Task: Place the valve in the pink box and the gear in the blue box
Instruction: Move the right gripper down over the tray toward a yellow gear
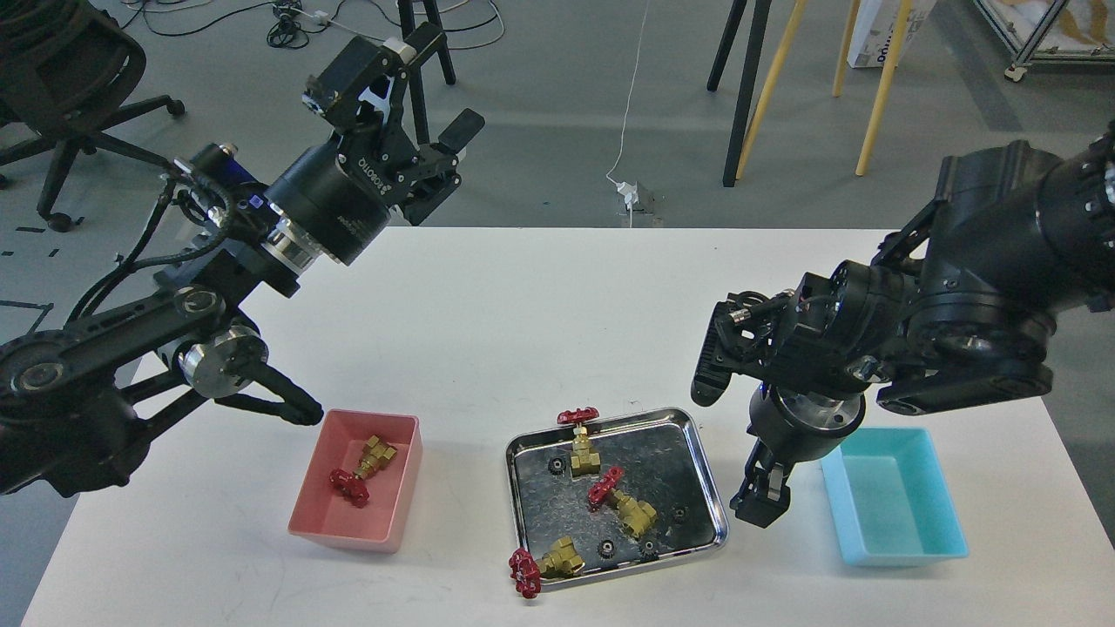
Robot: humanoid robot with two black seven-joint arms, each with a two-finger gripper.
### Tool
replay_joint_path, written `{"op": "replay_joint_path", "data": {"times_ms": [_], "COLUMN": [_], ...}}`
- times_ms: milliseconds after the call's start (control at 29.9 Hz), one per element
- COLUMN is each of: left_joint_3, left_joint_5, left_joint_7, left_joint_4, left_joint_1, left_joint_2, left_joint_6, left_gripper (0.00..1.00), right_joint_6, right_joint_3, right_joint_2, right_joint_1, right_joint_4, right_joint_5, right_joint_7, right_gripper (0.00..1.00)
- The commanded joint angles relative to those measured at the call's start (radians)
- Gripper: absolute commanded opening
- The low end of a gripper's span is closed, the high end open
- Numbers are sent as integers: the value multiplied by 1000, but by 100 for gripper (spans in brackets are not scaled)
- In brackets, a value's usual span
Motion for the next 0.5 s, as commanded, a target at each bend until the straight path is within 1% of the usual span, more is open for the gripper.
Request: {"op": "replay_joint_path", "data": {"times_ms": [0,134,468], "left_joint_3": [0,0,-1], "left_joint_5": [0,1,3], "left_joint_7": [0,0,0], "left_joint_4": [1,1,-3], "left_joint_1": [2,11,12], "left_joint_2": [-6,-5,-11], "left_joint_6": [0,0,-5], "left_gripper": [94,94,94], "right_joint_6": [-11,-11,-14], "right_joint_3": [-1,-1,-13], "right_joint_2": [0,0,0], "right_joint_1": [-34,-40,-35], "right_joint_4": [-45,-72,-95], "right_joint_5": [2,18,185], "right_joint_7": [-4,-4,4], "right_gripper": [66,66,69]}}
